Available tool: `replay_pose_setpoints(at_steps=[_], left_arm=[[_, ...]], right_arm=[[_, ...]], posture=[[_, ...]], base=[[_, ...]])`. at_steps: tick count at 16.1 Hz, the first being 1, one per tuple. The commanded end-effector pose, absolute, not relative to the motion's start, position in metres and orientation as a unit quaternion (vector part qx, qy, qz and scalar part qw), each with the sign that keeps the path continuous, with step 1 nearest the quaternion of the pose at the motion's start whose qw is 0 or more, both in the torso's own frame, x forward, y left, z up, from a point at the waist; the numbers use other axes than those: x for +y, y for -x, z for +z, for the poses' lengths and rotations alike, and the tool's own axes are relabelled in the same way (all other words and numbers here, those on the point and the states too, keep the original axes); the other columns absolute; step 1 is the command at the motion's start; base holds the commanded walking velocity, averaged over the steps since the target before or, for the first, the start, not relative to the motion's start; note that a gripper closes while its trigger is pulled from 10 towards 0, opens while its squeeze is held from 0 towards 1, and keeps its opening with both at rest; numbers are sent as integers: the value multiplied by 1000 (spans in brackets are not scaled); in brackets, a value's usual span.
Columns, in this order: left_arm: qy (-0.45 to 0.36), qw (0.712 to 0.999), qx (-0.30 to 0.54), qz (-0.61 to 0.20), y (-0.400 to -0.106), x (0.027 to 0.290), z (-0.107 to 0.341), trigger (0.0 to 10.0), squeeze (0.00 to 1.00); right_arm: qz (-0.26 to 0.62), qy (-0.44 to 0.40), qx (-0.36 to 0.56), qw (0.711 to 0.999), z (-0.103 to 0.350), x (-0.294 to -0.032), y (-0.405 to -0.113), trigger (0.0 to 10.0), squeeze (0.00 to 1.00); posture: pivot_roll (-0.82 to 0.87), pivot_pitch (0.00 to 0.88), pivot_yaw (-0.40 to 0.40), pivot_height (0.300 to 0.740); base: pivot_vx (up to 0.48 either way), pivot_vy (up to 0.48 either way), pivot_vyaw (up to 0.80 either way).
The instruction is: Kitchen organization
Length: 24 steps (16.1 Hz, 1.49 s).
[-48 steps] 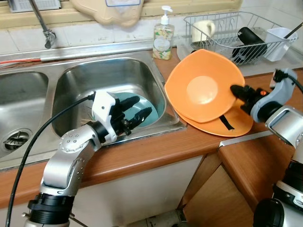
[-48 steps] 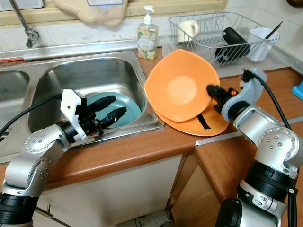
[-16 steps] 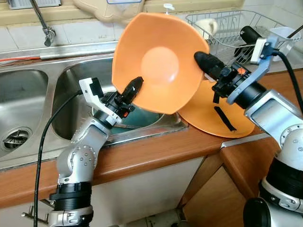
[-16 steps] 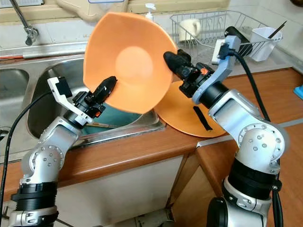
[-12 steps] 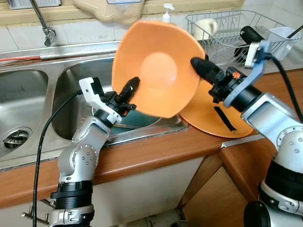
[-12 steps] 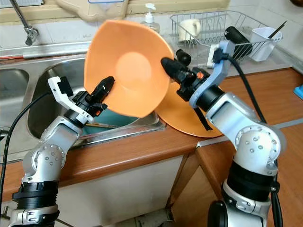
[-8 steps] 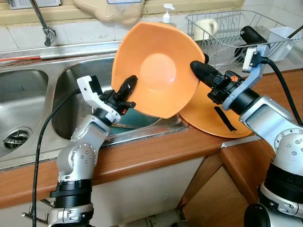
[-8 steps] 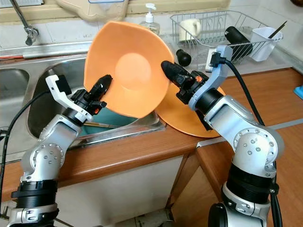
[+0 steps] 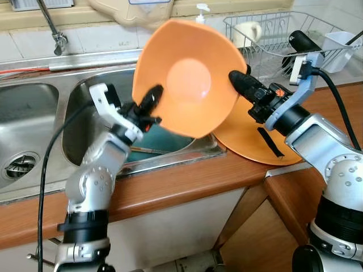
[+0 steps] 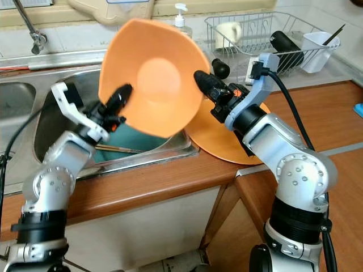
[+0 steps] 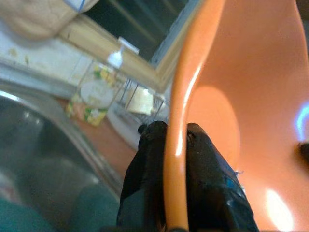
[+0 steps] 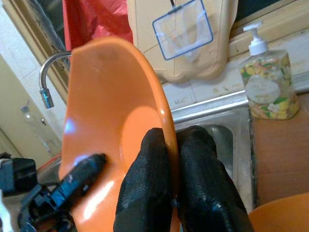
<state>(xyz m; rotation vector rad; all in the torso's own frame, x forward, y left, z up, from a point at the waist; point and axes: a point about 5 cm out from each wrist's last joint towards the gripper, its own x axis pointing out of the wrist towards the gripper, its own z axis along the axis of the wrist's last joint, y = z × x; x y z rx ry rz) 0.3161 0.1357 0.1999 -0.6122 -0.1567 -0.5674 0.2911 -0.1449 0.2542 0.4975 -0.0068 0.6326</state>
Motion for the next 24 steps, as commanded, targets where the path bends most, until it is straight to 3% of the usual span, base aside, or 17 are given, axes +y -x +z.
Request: replay_pose_setpoints(at_steps=[1,5,6,7,9,11,14,16,22,24], left_arm=[[295,926,-80,-222,-320,153,202,0,0],[303,926,-97,-206,-323,162,209,0,0],[306,925,-100,-201,-323,164,211,0,0],[300,929,-104,-188,-325,168,212,0,0],[281,943,-108,-139,-329,181,212,0,0],[229,968,-81,-72,-336,198,204,0,0],[158,987,-22,-16,-348,211,189,0,0],[68,996,45,-32,-357,207,166,0,0],[26,991,127,-41,-370,202,140,0,0],[15,985,162,-65,-372,196,130,2471,0]], right_arm=[[315,-232,-34,920,265,-146,-285,10000,1000],[308,-219,-42,925,268,-151,-284,10000,976],[311,-213,-43,925,268,-151,-283,10000,729],[319,-198,-39,926,267,-150,-282,10000,0],[330,-161,-22,930,264,-147,-278,10000,0],[322,-53,39,945,248,-146,-275,10000,0],[344,16,67,937,238,-140,-269,10000,0],[371,59,80,923,233,-133,-262,10000,0],[406,91,91,905,227,-129,-252,10000,0],[407,96,92,904,226,-129,-251,10000,0]], posture=[[-156,0,44,740],[-160,0,45,740],[-159,0,44,740],[-158,0,43,740],[-159,0,43,740],[-160,0,42,740],[-166,0,41,740],[-175,0,43,740],[-203,0,55,740],[-211,0,61,740]], base=[[0,0,0],[0,0,0],[0,0,0],[0,0,0],[0,0,0],[0,0,0],[0,0,0],[0,0,0],[0,0,0],[0,0,0]])
